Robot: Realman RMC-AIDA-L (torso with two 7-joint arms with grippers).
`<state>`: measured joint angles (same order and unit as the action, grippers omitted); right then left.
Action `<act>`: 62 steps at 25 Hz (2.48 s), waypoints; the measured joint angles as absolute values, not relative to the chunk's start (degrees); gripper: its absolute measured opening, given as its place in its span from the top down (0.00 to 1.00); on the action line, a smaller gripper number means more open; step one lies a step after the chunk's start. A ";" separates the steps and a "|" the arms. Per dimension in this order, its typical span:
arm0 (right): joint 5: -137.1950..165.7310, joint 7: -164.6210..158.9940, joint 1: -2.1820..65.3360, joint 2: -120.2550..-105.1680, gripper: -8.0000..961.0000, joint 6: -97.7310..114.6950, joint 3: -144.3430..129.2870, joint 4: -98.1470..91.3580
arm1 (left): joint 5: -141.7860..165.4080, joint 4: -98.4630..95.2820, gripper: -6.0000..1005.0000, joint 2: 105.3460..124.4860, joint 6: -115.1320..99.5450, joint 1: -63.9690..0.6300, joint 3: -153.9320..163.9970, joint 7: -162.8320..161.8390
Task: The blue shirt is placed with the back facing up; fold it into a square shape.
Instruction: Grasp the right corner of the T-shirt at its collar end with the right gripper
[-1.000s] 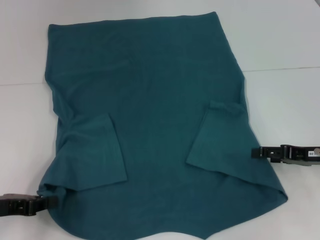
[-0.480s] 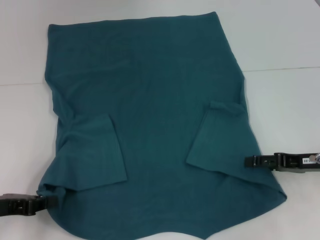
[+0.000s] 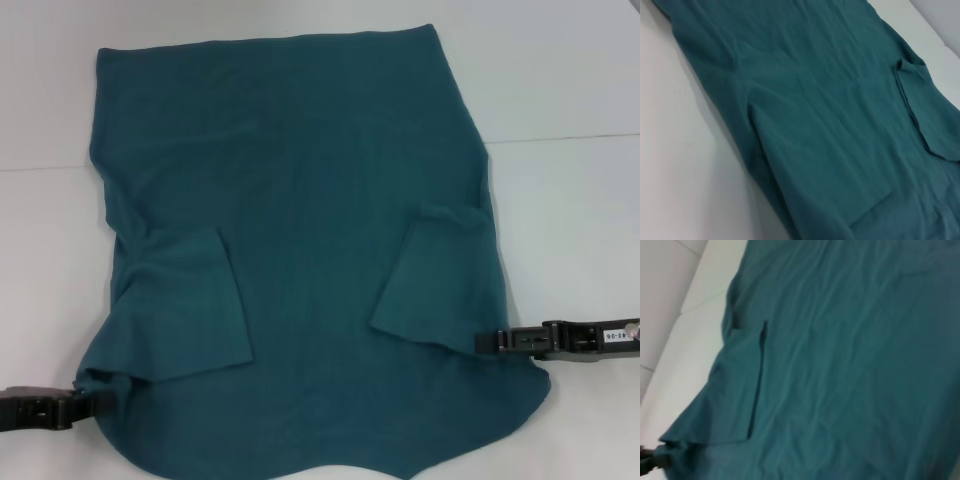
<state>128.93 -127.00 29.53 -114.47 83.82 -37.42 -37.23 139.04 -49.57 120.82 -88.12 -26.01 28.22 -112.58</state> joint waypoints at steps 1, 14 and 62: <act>128.91 -126.97 29.53 -114.41 0.10 84.77 -37.06 -37.41 | 139.03 -49.57 0.98 120.87 -88.08 -26.02 28.24 -112.58; 130.15 -128.85 28.92 -113.76 0.10 89.74 -35.38 -38.75 | 138.94 -48.80 0.98 120.94 -87.17 -26.28 28.30 -112.42; 133.01 -130.72 29.70 -115.41 0.10 75.43 -39.80 -40.20 | 138.95 -48.69 0.98 121.18 -87.10 -26.63 28.17 -111.60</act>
<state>133.01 -130.72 29.70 -115.41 75.43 -39.80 -40.20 138.95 -48.70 121.18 -87.10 -26.63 28.17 -111.60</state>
